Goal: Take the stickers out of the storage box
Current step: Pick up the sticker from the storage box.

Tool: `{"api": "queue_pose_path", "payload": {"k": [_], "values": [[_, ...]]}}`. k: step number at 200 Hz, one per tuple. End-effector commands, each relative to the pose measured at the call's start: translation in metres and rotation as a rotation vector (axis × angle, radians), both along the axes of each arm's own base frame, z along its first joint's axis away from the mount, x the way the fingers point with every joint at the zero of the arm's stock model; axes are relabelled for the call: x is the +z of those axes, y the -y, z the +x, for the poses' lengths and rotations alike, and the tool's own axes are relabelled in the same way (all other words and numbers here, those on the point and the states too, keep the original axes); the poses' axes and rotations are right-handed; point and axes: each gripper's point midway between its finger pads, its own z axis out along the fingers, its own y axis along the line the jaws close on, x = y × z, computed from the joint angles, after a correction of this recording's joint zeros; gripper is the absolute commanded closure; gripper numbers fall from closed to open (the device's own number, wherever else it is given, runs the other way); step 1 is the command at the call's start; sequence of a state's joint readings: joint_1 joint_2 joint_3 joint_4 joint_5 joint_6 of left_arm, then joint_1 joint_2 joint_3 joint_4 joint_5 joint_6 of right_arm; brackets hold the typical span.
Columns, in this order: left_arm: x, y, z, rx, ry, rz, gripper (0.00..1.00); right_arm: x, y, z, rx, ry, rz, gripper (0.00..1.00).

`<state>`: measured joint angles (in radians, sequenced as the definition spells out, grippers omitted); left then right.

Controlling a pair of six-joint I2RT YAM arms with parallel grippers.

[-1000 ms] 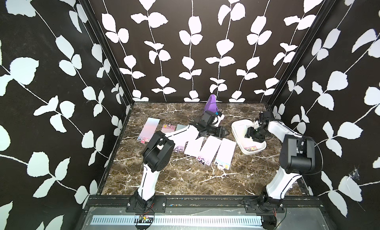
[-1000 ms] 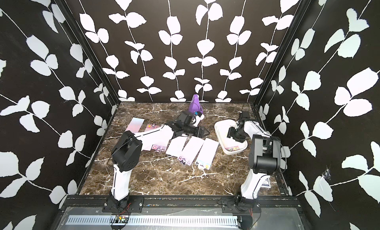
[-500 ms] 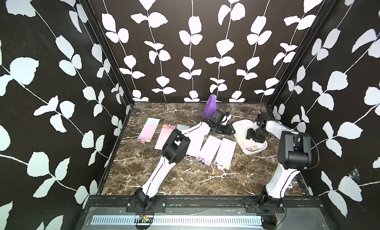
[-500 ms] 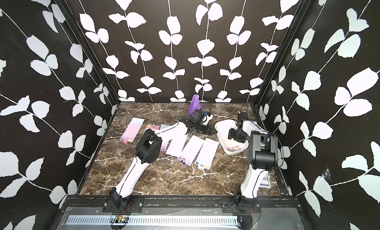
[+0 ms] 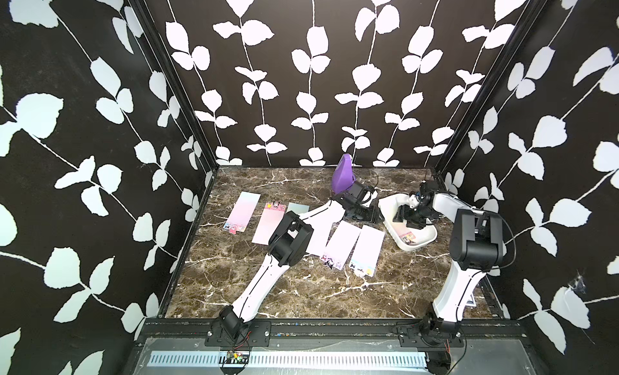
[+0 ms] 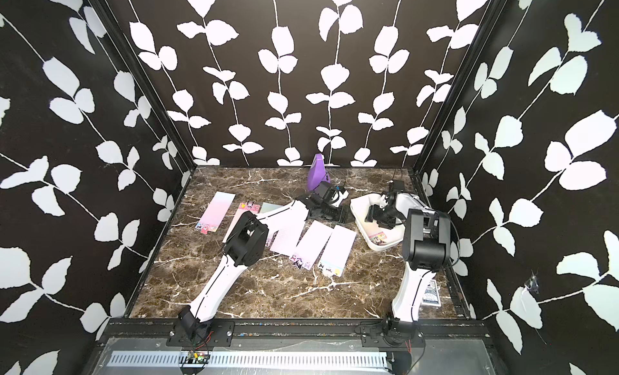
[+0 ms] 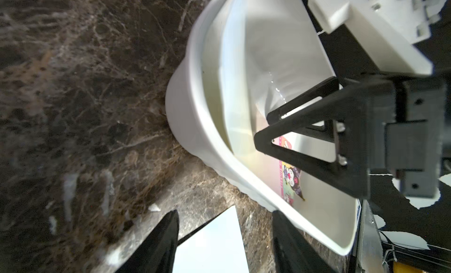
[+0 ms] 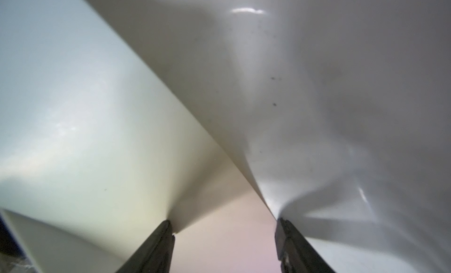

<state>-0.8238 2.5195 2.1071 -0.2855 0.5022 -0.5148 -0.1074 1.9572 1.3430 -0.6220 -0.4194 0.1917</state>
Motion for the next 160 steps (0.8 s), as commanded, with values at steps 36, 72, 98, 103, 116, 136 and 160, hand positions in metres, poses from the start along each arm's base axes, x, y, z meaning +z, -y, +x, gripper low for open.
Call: {"api": "queue_pose_path", "payload": {"k": [36, 72, 98, 103, 116, 136, 160], "values": [[0.02, 0.008, -0.003, -0.023, 0.014, -0.041, 0.37, -0.013, -0.018, -0.008, -0.023, -0.021, 0.198, 0.33], [0.054, -0.006, 0.009, 0.016, 0.086, -0.048, 0.37, -0.015, -0.011, -0.011, -0.034, -0.028, 0.176, 0.33], [0.082, -0.021, 0.028, 0.07, 0.137, -0.066, 0.4, -0.016, -0.013, -0.01, -0.034, -0.028, 0.184, 0.33], [0.086, -0.023, 0.031, 0.079, 0.143, -0.07, 0.4, -0.017, -0.012, -0.01, -0.035, -0.028, 0.184, 0.33], [0.098, -0.025, 0.039, 0.098, 0.167, -0.085, 0.42, -0.017, -0.012, -0.01, -0.036, -0.029, 0.186, 0.33], [0.111, -0.022, 0.047, 0.12, 0.194, -0.124, 0.46, -0.017, -0.013, -0.009, -0.036, -0.029, 0.185, 0.33], [0.122, -0.016, 0.056, 0.145, 0.218, -0.162, 0.5, -0.018, -0.012, -0.011, -0.035, -0.035, 0.177, 0.33]]}}
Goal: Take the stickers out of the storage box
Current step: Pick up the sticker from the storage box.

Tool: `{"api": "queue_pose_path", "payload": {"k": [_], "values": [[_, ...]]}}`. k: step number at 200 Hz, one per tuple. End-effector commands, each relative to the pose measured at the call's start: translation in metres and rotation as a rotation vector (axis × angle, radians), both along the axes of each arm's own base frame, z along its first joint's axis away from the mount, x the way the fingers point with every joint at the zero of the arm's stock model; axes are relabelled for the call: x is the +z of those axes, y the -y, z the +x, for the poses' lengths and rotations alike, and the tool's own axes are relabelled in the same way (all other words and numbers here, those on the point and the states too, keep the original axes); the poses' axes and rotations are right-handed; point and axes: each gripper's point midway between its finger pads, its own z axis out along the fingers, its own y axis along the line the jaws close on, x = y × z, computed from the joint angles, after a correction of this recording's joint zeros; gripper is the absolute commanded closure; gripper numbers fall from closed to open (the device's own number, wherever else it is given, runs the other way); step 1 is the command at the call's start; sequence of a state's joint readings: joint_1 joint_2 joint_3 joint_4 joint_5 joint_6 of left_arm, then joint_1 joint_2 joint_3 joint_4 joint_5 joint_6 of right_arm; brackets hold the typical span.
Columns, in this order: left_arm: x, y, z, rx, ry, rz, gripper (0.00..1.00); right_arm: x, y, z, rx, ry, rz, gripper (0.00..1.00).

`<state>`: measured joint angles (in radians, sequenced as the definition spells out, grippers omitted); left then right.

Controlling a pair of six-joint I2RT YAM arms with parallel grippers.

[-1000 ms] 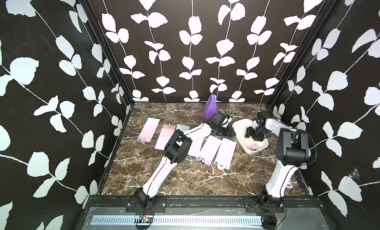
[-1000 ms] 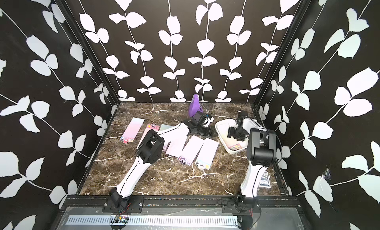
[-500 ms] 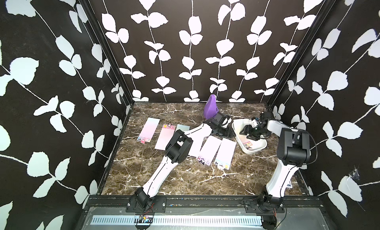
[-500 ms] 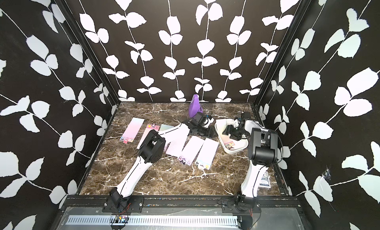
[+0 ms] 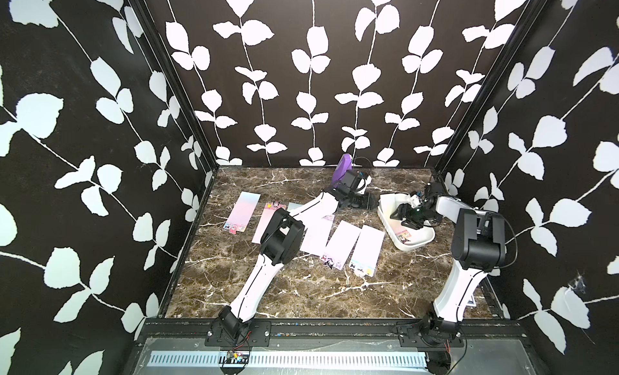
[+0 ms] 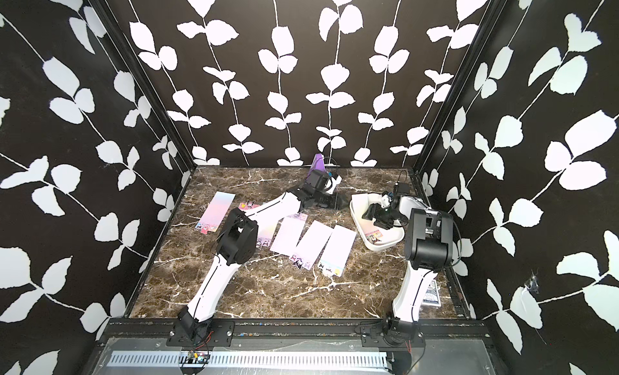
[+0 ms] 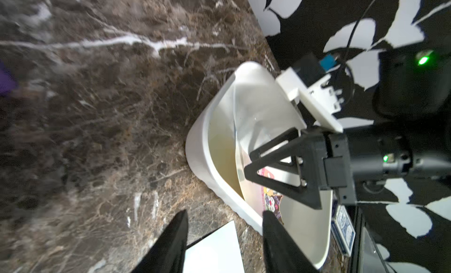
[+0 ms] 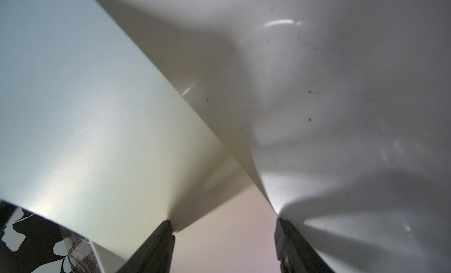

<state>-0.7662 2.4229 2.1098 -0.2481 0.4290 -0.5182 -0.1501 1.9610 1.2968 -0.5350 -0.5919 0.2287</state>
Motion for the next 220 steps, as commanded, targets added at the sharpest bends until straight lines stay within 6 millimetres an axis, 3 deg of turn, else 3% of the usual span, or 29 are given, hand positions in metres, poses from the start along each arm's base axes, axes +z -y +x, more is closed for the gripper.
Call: {"api": "queue_pose_path", "payload": {"k": [1, 29, 69, 150, 179, 220], "values": [[0.059, 0.007, 0.011, 0.027, 0.099, -0.097, 0.5, -0.02, -0.003, -0.016, 0.002, -0.077, 0.007, 0.33], [0.061, 0.02, 0.016, 0.016, 0.082, -0.128, 0.53, -0.021, -0.001, -0.016, 0.004, -0.083, -0.005, 0.32], [0.044, 0.039, 0.02, 0.007, 0.055, -0.16, 0.56, -0.025, -0.003, -0.017, 0.004, -0.095, 0.004, 0.33], [0.019, 0.041, 0.022, 0.018, 0.029, -0.134, 0.59, -0.026, -0.002, -0.018, 0.004, -0.102, 0.003, 0.33], [0.016, 0.043, 0.021, 0.015, 0.018, -0.139, 0.72, -0.028, -0.002, -0.018, 0.002, -0.107, 0.007, 0.32], [0.023, 0.046, 0.021, 0.017, 0.023, -0.162, 0.8, -0.028, -0.003, -0.018, 0.002, -0.108, 0.01, 0.32]]}}
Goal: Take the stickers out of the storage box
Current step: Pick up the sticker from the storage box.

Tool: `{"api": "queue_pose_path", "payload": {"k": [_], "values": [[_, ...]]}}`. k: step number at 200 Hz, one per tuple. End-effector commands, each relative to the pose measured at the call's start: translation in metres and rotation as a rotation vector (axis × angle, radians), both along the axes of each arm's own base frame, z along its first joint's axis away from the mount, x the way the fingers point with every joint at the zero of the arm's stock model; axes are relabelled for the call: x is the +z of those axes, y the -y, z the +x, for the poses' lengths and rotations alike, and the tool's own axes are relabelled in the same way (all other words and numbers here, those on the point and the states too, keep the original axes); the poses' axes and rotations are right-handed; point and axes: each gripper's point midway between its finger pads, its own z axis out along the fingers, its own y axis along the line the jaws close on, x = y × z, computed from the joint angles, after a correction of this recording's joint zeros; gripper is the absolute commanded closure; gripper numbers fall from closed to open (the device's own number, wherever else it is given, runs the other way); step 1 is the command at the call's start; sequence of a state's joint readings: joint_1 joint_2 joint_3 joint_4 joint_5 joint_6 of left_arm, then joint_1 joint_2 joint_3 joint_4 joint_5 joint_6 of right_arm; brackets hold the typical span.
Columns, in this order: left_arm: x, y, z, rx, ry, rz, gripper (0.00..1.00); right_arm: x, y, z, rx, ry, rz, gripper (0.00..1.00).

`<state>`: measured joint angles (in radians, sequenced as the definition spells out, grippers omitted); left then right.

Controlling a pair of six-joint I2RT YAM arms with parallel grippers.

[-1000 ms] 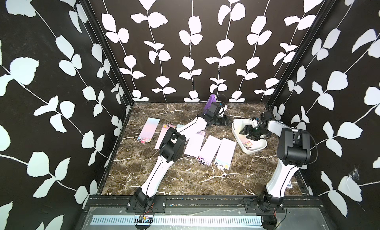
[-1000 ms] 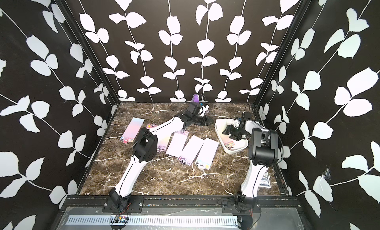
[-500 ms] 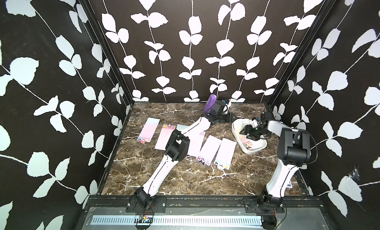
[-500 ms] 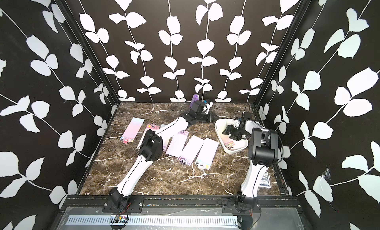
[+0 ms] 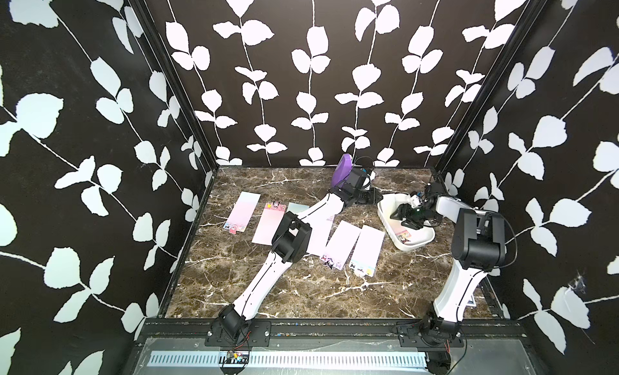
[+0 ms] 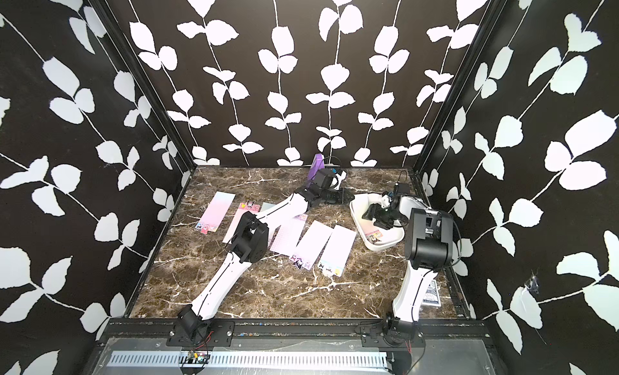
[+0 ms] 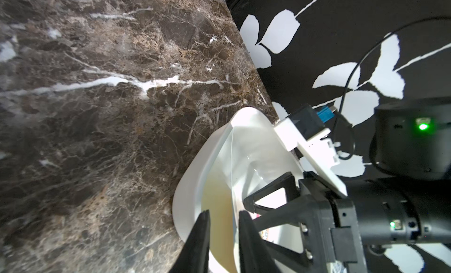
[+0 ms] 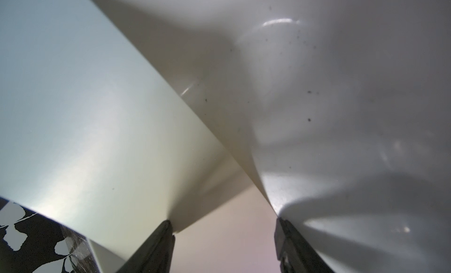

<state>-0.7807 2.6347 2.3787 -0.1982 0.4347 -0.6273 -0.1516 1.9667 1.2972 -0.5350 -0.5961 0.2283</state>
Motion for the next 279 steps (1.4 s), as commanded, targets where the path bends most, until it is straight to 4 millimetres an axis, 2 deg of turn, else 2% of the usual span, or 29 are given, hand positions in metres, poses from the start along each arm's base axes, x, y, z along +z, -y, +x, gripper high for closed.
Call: {"api": "queue_pose_path", "payload": {"k": [1, 42, 102, 126, 169, 204, 234, 243, 246, 250, 279], "values": [[0.033, 0.007, -0.004, -0.016, 0.04, -0.057, 0.81, -0.026, -0.003, -0.018, 0.002, -0.103, 0.006, 0.33], [0.037, 0.008, -0.006, -0.023, 0.038, -0.066, 0.96, -0.027, -0.003, -0.019, 0.003, -0.11, 0.008, 0.32], [0.045, 0.011, -0.012, -0.042, 0.02, -0.089, 1.0, -0.024, 0.0, -0.021, -0.01, -0.112, -0.016, 0.33], [0.055, 0.011, -0.014, -0.048, 0.017, -0.107, 1.0, -0.008, 0.007, -0.019, -0.039, -0.077, -0.031, 0.32], [0.083, 0.018, -0.029, -0.091, 0.011, -0.167, 1.0, 0.035, 0.021, -0.021, -0.088, 0.004, -0.084, 0.31], [0.1, 0.019, -0.032, -0.103, 0.013, -0.21, 1.0, 0.066, 0.035, -0.026, -0.134, 0.076, -0.163, 0.3], [0.116, 0.02, -0.036, -0.116, 0.017, -0.256, 1.0, 0.085, 0.045, -0.031, -0.175, 0.127, -0.199, 0.26], [0.122, 0.02, -0.037, -0.122, 0.021, -0.273, 1.0, 0.082, 0.048, -0.032, -0.184, 0.125, -0.202, 0.25], [0.123, 0.02, -0.037, -0.122, 0.019, -0.276, 1.0, 0.092, 0.048, -0.032, -0.189, 0.154, -0.205, 0.24], [0.125, 0.019, -0.037, -0.122, 0.022, -0.282, 1.0, 0.095, 0.049, -0.033, -0.194, 0.163, -0.208, 0.23], [0.146, 0.016, -0.039, -0.122, 0.057, -0.327, 1.0, 0.101, 0.053, -0.037, -0.21, 0.182, -0.199, 0.22]]}}
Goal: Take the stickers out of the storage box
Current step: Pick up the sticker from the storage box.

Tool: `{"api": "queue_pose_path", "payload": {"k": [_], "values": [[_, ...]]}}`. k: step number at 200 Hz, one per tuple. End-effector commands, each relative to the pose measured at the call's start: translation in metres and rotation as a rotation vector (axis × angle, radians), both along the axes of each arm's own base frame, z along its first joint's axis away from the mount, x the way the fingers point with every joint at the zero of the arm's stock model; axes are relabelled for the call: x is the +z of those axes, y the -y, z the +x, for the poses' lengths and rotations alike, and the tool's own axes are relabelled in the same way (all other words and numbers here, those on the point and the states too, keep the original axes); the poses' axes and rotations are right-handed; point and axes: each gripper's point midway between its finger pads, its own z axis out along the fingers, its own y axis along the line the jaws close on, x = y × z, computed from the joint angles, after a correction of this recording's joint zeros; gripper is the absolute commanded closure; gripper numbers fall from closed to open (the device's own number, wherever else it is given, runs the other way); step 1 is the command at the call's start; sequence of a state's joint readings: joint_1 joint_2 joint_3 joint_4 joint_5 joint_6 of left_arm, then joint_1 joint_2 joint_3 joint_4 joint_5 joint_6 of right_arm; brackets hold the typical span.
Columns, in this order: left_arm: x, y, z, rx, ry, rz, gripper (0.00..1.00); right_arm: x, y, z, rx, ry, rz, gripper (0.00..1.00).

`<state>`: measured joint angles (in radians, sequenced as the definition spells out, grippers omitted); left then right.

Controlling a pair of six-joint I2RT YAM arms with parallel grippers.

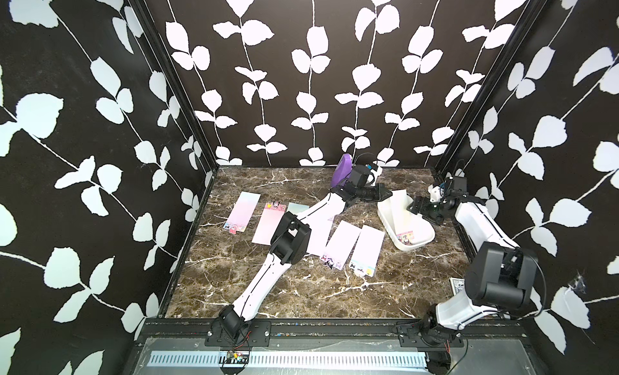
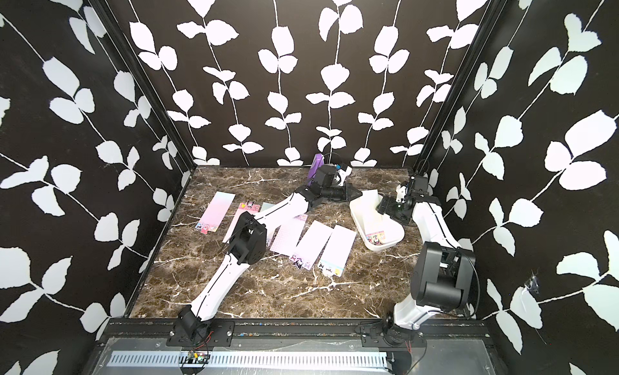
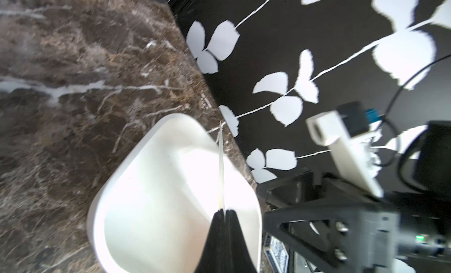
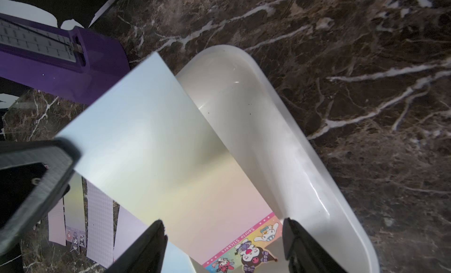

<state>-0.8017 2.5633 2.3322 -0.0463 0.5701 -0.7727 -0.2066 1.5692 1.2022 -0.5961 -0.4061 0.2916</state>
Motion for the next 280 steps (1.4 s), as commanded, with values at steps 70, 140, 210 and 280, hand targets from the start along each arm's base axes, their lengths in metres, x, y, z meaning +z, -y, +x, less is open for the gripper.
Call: {"api": "queue_pose_path", "payload": {"k": [70, 140, 210, 280], "values": [[0.112, -0.026, -0.016, -0.047, 0.183, -0.186, 1.0, 0.007, 0.009, -0.009, -0.046, 0.035, 0.03, 0.21], [0.125, -0.054, -0.031, -0.119, 0.28, -0.171, 1.0, 0.015, -0.016, -0.003, 0.052, 0.073, 0.172, 0.2], [0.126, -0.104, -0.079, -0.242, 0.589, 0.067, 1.0, 0.024, -0.057, 0.005, 0.148, 0.056, 0.485, 0.21], [0.134, -0.174, -0.114, -0.171, 0.981, 0.406, 1.0, 0.031, -0.116, -0.007, 0.236, -0.042, 0.571, 0.21]]}}
